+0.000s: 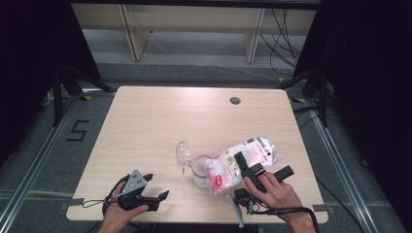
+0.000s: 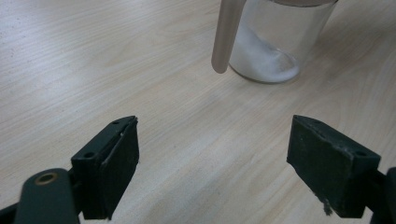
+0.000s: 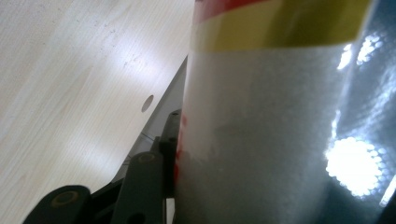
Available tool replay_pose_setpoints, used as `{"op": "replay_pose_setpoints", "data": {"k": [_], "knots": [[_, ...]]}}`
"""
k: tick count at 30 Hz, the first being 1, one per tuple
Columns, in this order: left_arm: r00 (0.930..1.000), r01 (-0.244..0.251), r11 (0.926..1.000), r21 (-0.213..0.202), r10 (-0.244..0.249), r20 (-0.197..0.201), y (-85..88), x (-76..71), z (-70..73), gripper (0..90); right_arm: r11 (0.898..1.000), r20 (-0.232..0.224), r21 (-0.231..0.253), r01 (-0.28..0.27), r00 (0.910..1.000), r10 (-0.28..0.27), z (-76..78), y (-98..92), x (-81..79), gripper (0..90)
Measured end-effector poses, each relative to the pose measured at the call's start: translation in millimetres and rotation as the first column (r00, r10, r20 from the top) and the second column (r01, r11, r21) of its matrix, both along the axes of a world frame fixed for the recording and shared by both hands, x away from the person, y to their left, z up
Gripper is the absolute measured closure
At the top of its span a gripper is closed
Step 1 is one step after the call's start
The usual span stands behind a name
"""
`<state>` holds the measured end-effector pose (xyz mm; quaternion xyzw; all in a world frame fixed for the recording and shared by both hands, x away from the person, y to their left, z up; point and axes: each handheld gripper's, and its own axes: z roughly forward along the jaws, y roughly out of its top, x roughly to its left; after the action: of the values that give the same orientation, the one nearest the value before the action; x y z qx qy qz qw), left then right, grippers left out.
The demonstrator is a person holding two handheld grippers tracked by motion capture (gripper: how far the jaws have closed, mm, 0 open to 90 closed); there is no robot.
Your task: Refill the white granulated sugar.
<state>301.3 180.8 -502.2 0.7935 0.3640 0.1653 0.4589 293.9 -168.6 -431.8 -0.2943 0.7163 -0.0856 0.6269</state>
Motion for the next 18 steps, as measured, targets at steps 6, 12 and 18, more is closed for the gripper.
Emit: {"op": "replay_pose_setpoints", "data": {"k": [6,12,18], "knots": [[0.9998,0.013,0.9998,0.013,-0.013,0.013,0.4,0.0,1.1,16.5,1.000,-0.003,0.001,-0.006,1.0000,0.006,-1.0,1.2,0.1,62.5],[1.0000,-0.001,1.0000,0.000,0.001,0.000,-0.3,-0.6,0.4,16.5,1.000,-0.003,0.018,-0.004,1.0000,0.004,0.1,-0.2,-0.5,62.8],[1.0000,0.004,1.0000,-0.009,-0.004,0.003,-0.8,-0.2,-0.1,16.5,1.000,-0.002,0.023,0.005,1.0000,-0.005,0.2,-1.5,-0.6,63.1]]}}
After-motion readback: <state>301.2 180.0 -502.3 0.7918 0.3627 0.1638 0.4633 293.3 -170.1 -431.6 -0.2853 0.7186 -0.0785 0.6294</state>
